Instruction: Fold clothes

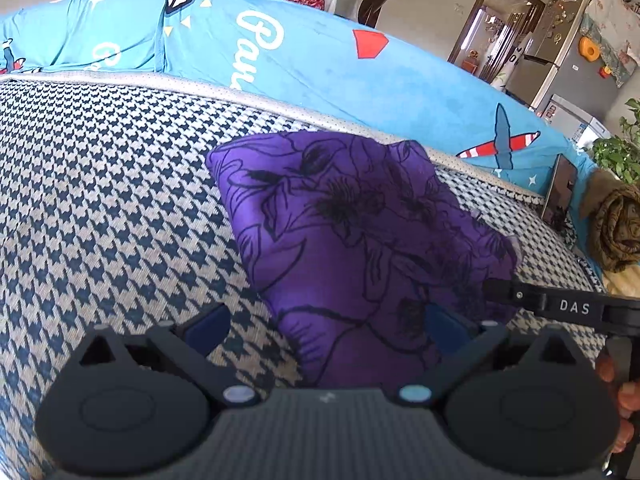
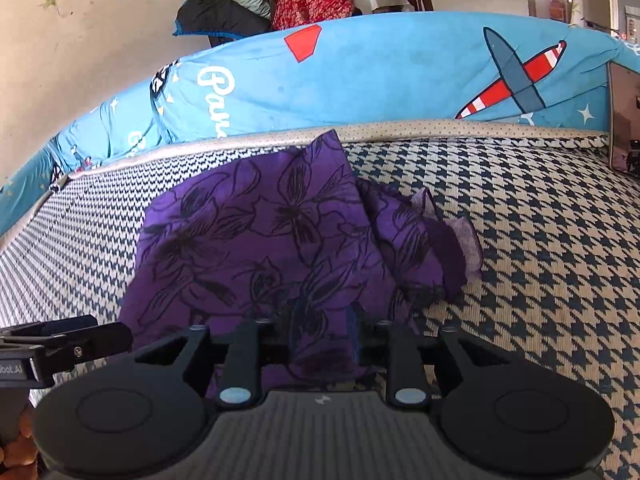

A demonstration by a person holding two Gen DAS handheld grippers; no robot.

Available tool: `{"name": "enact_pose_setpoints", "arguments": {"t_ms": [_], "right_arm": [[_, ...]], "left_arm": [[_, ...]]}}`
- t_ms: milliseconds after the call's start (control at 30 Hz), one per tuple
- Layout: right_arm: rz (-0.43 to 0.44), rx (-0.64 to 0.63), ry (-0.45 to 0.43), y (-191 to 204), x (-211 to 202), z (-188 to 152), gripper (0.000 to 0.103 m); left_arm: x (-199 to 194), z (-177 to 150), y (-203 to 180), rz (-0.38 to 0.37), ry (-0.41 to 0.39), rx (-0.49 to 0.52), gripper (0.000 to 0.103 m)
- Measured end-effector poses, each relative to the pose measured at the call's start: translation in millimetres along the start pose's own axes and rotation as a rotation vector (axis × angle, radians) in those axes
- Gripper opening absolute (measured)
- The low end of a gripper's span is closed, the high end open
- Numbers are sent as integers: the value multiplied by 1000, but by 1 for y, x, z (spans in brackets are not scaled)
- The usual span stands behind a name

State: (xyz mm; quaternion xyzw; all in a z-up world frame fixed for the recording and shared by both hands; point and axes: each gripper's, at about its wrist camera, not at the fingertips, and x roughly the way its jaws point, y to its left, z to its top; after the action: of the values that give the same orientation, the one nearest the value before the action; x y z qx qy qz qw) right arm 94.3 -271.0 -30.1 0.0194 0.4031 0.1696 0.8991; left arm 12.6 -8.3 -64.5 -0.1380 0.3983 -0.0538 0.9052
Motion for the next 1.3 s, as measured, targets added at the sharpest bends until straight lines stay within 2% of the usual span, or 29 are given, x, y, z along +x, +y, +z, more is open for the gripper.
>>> {"name": "enact_pose_setpoints", "arguments": {"t_ms": [167,267,500,933,1133,1200,1300], "right_arm": [[-47,-55,77,4,18,-8,28],[-46,-56,78,1,18,-11,29],[-44,-69,74,-1,16,-16,30],[-67,-86,68,4,9,-20,35],[-65,-86,78,4,2,-23,46],[-78,-86,85,6,0,-25,54],[-97,-79,94,6,-2,-28,56]], "left_arm": [[14,-14,3,16,31,-27,103],[23,-23,4,24,49,-42,103],[30,-37,-9,94,27,58,103],[32,-43,-16,135,12,92,103],[33,-42,-19,168,26,80,103],[33,-42,-22,186,29,78,103],[33,-44,-25,205,23,77,103]]}}
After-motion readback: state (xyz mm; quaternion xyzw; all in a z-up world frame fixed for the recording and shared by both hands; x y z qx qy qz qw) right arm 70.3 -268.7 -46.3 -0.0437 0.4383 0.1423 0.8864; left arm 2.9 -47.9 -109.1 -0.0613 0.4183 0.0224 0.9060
